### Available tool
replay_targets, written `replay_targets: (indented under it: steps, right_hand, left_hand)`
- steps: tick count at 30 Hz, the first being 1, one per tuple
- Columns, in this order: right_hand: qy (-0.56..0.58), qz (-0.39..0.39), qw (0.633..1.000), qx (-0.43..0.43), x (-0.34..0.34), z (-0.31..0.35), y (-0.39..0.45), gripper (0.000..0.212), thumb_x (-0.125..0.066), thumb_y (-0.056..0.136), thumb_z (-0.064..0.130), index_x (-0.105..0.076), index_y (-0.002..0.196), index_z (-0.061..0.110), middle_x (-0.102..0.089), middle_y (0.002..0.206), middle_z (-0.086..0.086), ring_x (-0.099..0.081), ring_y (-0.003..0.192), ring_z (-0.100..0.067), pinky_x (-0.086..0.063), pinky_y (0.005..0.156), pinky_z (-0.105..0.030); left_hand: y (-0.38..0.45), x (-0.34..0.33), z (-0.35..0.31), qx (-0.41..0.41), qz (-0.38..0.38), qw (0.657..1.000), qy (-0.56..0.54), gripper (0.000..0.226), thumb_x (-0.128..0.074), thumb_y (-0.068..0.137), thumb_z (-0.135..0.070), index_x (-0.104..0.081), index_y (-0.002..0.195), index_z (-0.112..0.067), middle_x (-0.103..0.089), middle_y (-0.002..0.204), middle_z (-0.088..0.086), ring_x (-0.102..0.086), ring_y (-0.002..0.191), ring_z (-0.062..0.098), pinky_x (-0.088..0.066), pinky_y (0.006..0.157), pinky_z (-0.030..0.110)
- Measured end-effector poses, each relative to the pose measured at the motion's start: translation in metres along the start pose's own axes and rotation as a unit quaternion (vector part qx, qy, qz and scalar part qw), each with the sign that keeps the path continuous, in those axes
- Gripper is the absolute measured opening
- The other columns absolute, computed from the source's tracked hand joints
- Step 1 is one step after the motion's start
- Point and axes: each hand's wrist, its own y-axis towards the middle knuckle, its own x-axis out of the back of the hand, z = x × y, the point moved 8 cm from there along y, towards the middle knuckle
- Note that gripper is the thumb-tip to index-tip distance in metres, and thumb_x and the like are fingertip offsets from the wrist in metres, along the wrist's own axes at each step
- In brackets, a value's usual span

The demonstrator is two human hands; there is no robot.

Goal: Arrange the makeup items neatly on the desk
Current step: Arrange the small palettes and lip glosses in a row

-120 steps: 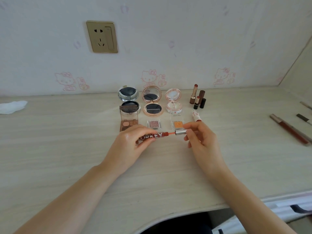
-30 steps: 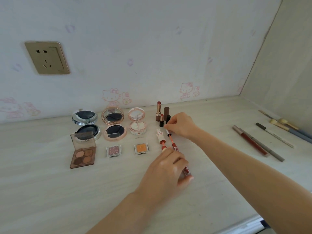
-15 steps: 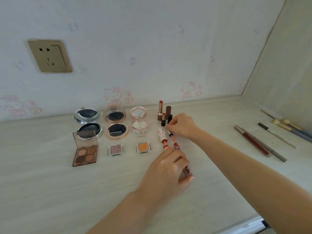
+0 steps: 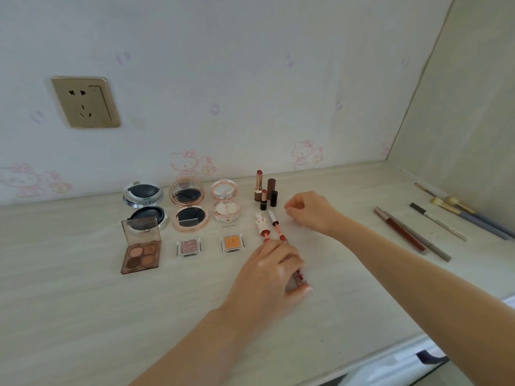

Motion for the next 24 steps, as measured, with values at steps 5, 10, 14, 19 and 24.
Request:
replay_targets:
  steps: [5, 10, 14, 19, 24]
  right_hand:
    - [-0.063, -0.001, 0.998, 0.026, 0.015, -0.012, -0.028, 0.023, -0.053, 0.091, 0.021, -0.067, 0.109, 0.016, -0.067, 0.105, 0.001, -0.060, 0.099, -0.015, -0.042, 0.083, -0.020]
    - [-0.130, -0.016, 0.989, 0.069, 0.031, -0.028, -0.062, 0.023, -0.053, 0.092, 0.024, -0.065, 0.111, 0.018, -0.067, 0.110, 0.003, -0.060, 0.102, -0.014, -0.041, 0.084, -0.019]
    - [-0.171, -0.025, 0.981, 0.082, 0.047, -0.045, -0.088, 0.024, -0.051, 0.093, 0.025, -0.063, 0.114, 0.020, -0.064, 0.114, 0.004, -0.058, 0.106, -0.013, -0.041, 0.085, -0.019]
    - [-0.194, -0.050, 0.978, 0.061, 0.076, -0.072, -0.113, 0.024, -0.049, 0.095, 0.030, -0.061, 0.116, 0.025, -0.061, 0.118, 0.008, -0.057, 0.106, -0.010, -0.041, 0.086, -0.018]
    - [-0.191, -0.072, 0.979, 0.019, 0.103, -0.101, -0.129, 0.024, -0.048, 0.095, 0.029, -0.061, 0.116, 0.026, -0.060, 0.120, 0.007, -0.057, 0.106, -0.013, -0.047, 0.089, -0.026]
  left_hand:
    - [-0.001, 0.003, -0.002, 0.002, -0.002, 1.000, -0.008, 0.027, -0.069, 0.081, -0.033, -0.072, 0.098, -0.013, -0.065, 0.103, -0.005, -0.057, 0.104, 0.014, -0.046, 0.093, 0.030]
    - [0.003, 0.004, -0.010, -0.005, -0.008, 1.000, 0.003, 0.019, -0.060, 0.088, -0.023, -0.071, 0.099, -0.012, -0.065, 0.101, -0.005, -0.057, 0.103, 0.015, -0.047, 0.090, 0.031]
    - [0.011, -0.001, -0.017, -0.012, 0.002, 1.000, 0.012, 0.018, -0.059, 0.089, -0.020, -0.071, 0.101, -0.012, -0.066, 0.100, -0.006, -0.056, 0.103, 0.014, -0.046, 0.090, 0.033]
    - [0.039, -0.021, -0.023, 0.000, 0.038, 0.999, 0.008, 0.023, -0.055, 0.092, -0.024, -0.069, 0.108, -0.017, -0.065, 0.108, -0.009, -0.049, 0.113, 0.009, -0.040, 0.093, 0.025]
    - [0.076, -0.059, -0.031, -0.003, 0.093, 0.996, -0.006, 0.027, -0.051, 0.094, -0.024, -0.064, 0.116, -0.018, -0.063, 0.117, -0.006, -0.044, 0.120, 0.009, -0.040, 0.096, 0.028]
